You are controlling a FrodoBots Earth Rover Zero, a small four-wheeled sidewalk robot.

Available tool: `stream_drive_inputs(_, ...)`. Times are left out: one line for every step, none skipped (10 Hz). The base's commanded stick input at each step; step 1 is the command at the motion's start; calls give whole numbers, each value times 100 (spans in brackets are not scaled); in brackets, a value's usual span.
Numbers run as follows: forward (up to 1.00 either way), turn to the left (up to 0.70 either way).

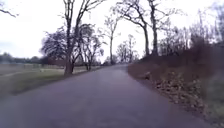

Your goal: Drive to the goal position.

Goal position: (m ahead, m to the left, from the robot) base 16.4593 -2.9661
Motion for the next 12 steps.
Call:
stream_drive_inputs(100,0)
stream_drive_inputs(100,0)
stream_drive_inputs(100,0)
stream_drive_inputs(100,0)
stream_drive_inputs(100,0)
stream_drive_inputs(100,0)
stream_drive_inputs(100,0)
stream_drive_inputs(100,0)
stream_drive_inputs(100,0)
stream_drive_inputs(100,0)
stream_drive_inputs(100,0)
stream_drive_inputs(100,0)
